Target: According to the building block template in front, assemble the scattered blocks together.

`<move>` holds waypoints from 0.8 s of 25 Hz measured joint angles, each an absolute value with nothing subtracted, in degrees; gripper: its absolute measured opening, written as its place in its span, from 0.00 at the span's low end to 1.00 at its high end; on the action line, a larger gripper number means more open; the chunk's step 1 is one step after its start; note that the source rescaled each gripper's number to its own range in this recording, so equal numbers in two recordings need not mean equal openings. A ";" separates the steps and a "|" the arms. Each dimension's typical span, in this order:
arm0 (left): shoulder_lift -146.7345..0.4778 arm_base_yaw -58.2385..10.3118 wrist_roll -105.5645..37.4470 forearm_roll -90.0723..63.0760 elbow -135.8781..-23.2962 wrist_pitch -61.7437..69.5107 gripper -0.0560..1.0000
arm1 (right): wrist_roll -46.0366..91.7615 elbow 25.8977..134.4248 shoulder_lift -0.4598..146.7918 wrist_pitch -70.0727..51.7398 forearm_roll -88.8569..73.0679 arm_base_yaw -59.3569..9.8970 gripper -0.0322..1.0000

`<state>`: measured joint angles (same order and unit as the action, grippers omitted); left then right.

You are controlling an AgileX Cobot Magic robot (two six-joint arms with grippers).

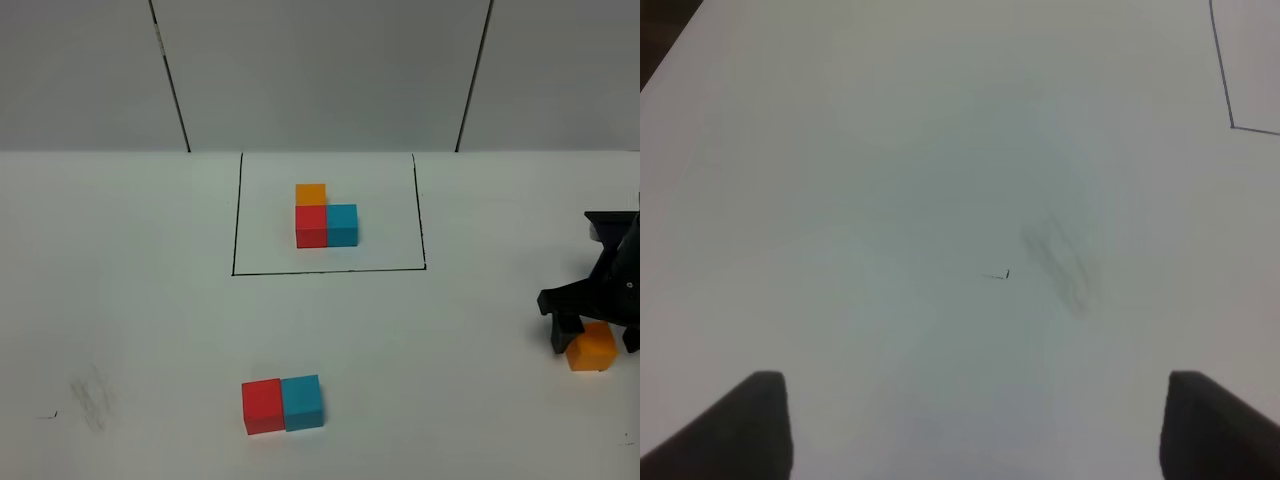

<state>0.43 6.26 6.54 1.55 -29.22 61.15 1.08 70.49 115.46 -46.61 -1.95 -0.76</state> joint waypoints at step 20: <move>0.43 6.26 6.54 1.55 -29.22 61.15 1.00 | 2.20 71.33 115.90 -55.82 -1.17 -0.76 0.05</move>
